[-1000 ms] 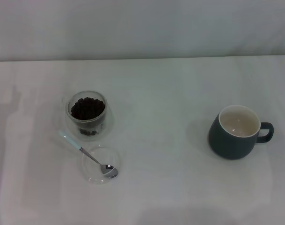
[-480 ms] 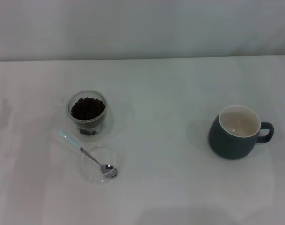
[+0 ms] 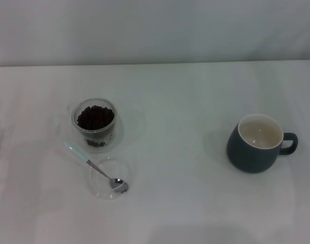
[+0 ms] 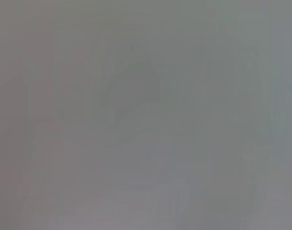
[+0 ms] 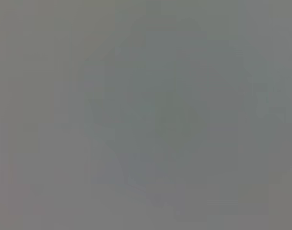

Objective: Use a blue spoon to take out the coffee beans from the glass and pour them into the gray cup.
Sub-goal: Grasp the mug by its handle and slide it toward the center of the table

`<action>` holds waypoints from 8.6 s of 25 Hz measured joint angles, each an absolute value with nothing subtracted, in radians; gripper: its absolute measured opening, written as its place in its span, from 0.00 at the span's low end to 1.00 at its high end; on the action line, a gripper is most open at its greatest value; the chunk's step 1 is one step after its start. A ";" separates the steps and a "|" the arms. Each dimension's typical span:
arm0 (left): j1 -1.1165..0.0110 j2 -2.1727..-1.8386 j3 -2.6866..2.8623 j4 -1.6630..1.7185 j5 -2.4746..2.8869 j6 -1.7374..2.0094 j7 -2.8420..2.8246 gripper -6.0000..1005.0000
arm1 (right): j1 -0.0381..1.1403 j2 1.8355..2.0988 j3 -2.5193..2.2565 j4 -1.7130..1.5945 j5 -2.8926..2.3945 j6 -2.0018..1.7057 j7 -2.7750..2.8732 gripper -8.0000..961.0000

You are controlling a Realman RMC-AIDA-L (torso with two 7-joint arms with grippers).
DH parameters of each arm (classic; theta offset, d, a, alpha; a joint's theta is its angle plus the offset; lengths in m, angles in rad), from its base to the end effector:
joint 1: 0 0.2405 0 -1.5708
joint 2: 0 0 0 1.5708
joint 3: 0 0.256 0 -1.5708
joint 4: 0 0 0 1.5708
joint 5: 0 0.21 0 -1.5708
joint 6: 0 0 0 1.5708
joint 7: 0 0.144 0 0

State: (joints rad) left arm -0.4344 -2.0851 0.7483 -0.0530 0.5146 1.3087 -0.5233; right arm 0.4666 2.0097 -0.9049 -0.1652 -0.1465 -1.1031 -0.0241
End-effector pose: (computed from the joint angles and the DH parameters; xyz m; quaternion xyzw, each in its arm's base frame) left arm -0.3648 0.3054 0.0182 -0.5706 -0.3555 -0.4027 0.6212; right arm 0.3781 0.3537 0.1074 -0.5605 0.1778 0.2002 0.7837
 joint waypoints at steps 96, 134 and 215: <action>-0.458 -2.074 0.765 0.162 0.508 1.101 -0.301 0.83 | 0.285 2.014 -1.494 -0.091 -0.352 -1.125 0.428 0.81; -0.442 -2.074 0.765 0.164 0.506 1.101 -0.301 0.83 | 0.364 2.015 -1.574 -0.146 -0.351 -0.984 0.382 0.56; -0.435 -2.077 0.770 0.154 0.506 1.109 -0.308 0.83 | 0.379 2.028 -2.142 -0.378 -0.095 -0.896 0.562 0.56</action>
